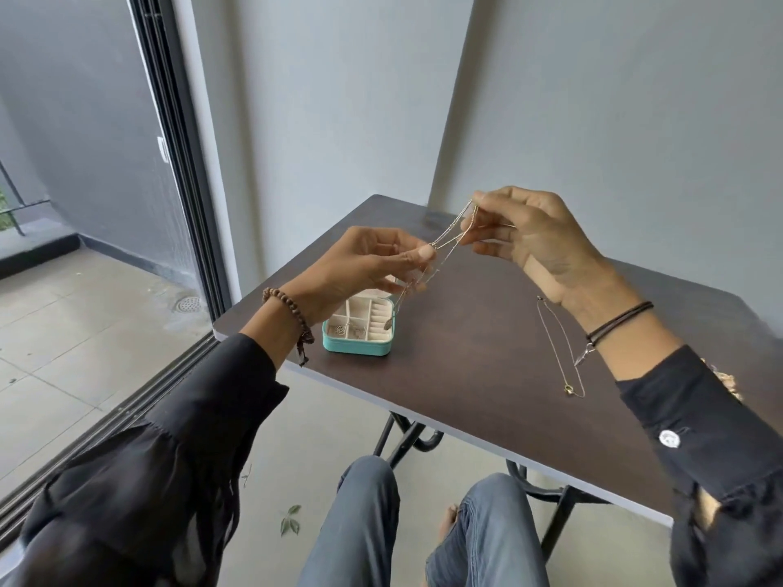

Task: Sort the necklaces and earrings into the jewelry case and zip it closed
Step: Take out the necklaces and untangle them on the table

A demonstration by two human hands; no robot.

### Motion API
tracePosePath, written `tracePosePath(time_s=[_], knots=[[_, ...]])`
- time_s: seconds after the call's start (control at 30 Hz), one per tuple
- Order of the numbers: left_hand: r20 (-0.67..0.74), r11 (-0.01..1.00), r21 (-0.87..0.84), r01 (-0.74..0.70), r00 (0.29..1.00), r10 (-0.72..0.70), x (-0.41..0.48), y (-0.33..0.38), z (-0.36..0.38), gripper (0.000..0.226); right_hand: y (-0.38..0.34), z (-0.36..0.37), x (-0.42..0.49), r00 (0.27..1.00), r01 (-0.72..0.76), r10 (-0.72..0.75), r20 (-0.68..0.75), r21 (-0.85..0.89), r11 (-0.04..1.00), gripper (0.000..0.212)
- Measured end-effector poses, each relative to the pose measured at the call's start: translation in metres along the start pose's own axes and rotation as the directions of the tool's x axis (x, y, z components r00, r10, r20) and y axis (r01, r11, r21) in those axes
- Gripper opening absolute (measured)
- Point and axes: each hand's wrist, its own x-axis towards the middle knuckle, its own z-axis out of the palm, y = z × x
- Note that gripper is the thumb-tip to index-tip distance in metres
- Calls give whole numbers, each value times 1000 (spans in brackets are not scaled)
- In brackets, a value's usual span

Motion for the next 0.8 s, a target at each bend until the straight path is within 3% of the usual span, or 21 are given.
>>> tracePosePath(time_s=[0.17, 0.3, 0.37, 0.8], knots=[[-52, 998, -61, -14, 999, 11, 4, 12, 10, 31, -5, -17, -11, 999, 12, -12, -43, 5, 1000, 15], [-59, 996, -74, -55, 997, 51, 9, 22, 15, 15, -4, -31, -18, 997, -9, 6, -81, -28, 1000, 14], [-75, 995, -69, -67, 995, 61, 12, 25, 19, 18, -2, -37, -21, 995, -25, 22, -95, -32, 999, 15], [-118, 994, -87, -69, 991, 59, 24, 42, 53, 22, 18, -60, -37, 981, -123, 135, -138, 94, 988, 14]])
